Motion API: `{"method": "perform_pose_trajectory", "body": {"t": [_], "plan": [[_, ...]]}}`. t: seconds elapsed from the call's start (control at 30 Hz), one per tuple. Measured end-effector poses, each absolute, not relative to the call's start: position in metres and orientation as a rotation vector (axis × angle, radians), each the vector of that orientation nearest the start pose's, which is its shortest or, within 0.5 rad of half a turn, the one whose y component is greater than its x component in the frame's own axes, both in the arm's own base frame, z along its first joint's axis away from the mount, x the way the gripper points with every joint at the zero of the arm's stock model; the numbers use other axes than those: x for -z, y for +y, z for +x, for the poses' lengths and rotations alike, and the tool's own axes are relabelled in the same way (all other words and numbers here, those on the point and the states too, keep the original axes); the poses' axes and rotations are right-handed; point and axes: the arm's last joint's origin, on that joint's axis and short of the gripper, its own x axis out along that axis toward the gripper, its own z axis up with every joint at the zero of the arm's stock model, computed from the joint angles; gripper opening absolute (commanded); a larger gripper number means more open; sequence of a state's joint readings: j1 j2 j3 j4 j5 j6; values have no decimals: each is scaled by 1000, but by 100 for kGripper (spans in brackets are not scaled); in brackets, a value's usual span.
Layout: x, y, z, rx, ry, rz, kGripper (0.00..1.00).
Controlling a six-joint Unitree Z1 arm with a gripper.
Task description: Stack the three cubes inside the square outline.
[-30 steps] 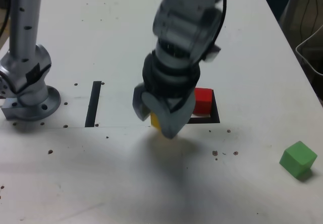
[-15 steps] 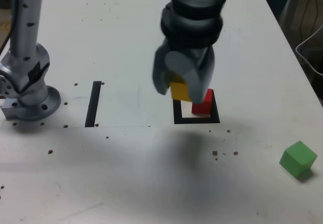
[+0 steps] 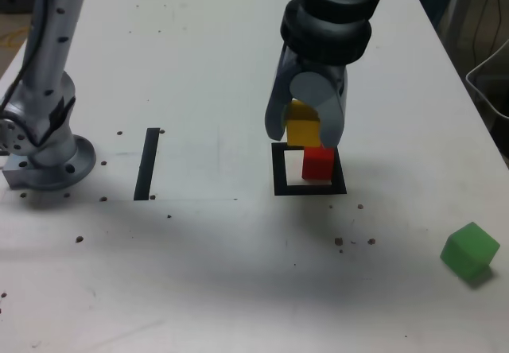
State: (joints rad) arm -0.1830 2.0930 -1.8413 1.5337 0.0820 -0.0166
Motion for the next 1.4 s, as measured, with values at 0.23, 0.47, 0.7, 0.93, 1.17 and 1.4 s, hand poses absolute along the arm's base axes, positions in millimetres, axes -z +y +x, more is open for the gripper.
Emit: {"method": "perform_pose_trajectory", "body": {"t": [0.23,0.47,0.7,0.93,1.17,1.4], "plan": [[-281,-53,381,46,1784,214,13],[-278,-46,386,26,1784,208,14],[-269,-43,393,20,1778,198,14],[-262,-44,393,29,1778,186,16],[-257,-44,394,30,1797,187,37],[-256,-44,393,35,1802,185,61]]}}
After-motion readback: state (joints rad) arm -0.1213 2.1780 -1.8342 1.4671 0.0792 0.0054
